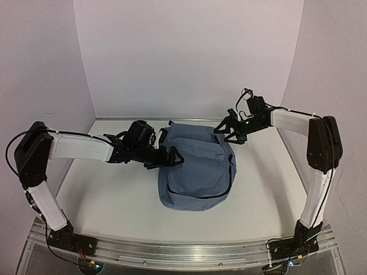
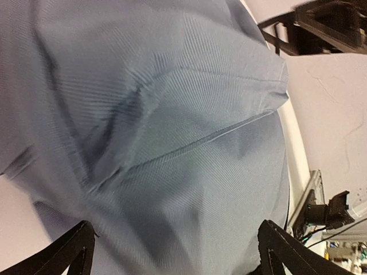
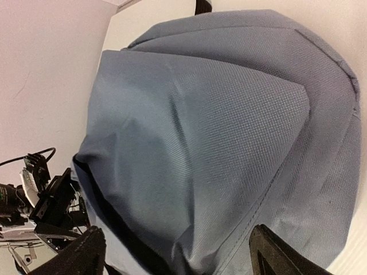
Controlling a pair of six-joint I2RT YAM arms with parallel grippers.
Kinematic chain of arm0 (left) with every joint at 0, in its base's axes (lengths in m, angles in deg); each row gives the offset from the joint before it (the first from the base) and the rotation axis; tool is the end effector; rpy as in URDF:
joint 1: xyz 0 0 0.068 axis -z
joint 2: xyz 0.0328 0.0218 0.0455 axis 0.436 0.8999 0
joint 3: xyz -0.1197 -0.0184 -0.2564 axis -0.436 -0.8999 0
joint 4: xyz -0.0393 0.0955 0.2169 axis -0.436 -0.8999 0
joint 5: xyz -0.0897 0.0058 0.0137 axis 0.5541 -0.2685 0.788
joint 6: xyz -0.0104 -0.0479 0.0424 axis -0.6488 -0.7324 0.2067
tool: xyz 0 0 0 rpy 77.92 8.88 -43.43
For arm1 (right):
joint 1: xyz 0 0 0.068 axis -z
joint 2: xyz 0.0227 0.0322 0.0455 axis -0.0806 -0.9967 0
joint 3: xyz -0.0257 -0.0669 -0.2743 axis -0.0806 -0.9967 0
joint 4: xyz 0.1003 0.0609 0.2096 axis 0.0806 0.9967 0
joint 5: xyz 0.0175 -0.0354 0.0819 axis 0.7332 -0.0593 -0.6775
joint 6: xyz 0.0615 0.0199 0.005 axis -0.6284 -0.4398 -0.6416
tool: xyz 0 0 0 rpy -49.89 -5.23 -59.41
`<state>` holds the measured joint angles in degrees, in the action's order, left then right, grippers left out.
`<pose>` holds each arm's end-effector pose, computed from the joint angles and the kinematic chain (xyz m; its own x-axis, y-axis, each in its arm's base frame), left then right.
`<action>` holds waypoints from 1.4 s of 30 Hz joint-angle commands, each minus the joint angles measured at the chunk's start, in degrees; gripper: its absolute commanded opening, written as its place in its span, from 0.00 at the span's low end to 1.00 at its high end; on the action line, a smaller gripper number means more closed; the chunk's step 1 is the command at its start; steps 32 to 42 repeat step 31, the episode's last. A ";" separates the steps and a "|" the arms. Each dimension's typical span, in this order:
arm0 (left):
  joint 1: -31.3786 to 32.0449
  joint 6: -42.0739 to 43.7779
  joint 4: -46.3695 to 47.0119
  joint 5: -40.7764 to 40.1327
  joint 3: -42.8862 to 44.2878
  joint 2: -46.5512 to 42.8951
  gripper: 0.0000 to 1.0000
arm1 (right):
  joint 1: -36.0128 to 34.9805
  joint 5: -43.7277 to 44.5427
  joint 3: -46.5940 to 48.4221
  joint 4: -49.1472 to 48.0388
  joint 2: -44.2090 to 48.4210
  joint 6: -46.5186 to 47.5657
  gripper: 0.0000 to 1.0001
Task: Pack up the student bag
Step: Adjust the student bag at the center of the board, then reset both arms
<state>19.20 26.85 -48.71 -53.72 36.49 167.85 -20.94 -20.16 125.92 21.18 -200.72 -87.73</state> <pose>0.2538 -0.2746 0.2240 -0.8438 0.0506 -0.5343 0.4233 0.6748 -0.6046 0.4055 0.1589 0.2459 -0.8964 -0.0433 -0.4411 -0.3960 0.5252 0.7532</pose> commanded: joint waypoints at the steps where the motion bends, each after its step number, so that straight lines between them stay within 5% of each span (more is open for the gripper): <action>1: -1.00 1.78 -12.78 -7.21 4.84 -9.74 1.00 | 0.11 3.79 -0.48 -0.20 13.30 3.65 0.96; 10: -8.69 1.75 -24.47 -11.60 4.57 -22.14 1.00 | 0.24 16.33 -10.44 4.01 33.30 9.99 0.98; 16: -11.76 1.49 -29.56 -23.27 -1.84 -32.20 1.00 | 0.41 27.16 -22.33 7.11 45.14 13.83 0.98; 24: -11.83 -1.10 -33.20 -26.24 -6.84 -28.12 1.00 | 0.54 31.05 -31.63 9.75 48.77 18.43 0.98; 42: -11.82 0.11 -32.44 -26.34 -4.37 -24.08 1.00 | 0.57 30.78 -30.94 9.71 47.67 18.36 0.98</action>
